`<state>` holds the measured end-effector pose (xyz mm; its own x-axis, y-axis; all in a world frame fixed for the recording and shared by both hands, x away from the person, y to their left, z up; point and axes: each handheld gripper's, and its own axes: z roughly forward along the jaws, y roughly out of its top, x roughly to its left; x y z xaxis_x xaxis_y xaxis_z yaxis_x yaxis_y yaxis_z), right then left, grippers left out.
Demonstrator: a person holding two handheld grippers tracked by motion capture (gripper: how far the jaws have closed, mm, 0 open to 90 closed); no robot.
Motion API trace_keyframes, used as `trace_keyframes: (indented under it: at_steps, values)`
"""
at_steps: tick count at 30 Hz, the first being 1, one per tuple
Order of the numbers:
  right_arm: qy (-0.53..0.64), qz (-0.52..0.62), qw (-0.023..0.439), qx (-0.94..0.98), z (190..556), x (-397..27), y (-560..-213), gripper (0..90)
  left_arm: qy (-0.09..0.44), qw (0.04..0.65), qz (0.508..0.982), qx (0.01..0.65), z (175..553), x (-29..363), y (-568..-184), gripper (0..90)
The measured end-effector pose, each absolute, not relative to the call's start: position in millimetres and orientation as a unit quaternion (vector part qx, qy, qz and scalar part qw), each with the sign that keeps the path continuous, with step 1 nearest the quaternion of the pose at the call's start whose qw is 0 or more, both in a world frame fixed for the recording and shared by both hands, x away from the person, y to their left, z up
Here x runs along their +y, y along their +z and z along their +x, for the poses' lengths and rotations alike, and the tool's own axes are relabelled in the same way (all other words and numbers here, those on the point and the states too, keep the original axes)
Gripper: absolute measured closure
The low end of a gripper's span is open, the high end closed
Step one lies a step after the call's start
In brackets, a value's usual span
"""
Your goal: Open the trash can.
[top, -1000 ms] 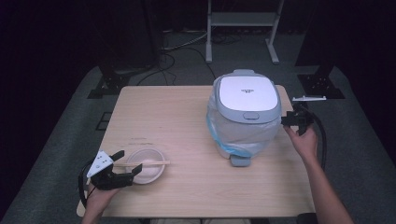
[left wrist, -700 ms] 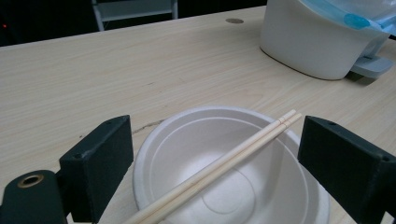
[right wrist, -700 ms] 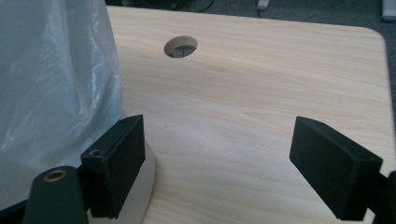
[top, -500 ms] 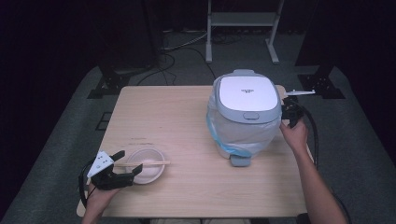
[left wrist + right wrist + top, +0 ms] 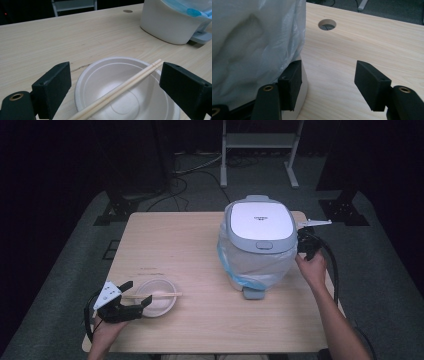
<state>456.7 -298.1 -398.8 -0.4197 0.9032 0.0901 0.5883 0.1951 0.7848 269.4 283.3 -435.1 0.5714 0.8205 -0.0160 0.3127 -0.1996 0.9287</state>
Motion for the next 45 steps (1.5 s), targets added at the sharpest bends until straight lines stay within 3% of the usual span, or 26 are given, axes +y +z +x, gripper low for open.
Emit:
trace_keyframes:
  at_steps: [23,26,27,30,45]
  values:
    - [0.4,0.47,0.163,0.77,447.7,-241.3,-398.3,33.3,0.254,0.503,0.733,0.38,268.6,283.6,-434.9,9.6]
    - [0.401,0.472,0.161,0.769,447.8,-241.6,-399.0,30.3,0.253,0.504,0.733,0.38,268.5,283.4,-434.9,9.6]
    - [0.405,0.473,0.153,0.767,448.3,-245.2,-401.6,23.6,0.254,0.503,0.735,0.379,268.1,282.9,-434.6,9.6]
    - [0.409,0.474,0.135,0.768,444.8,-252.2,-407.4,19.2,0.254,0.504,0.734,0.377,267.7,282.5,-434.5,9.6]
    - [0.421,0.44,0.119,0.784,387.9,-286.9,-410.4,18.8,0.255,0.504,0.736,0.373,267.2,279.9,-433.9,9.6]
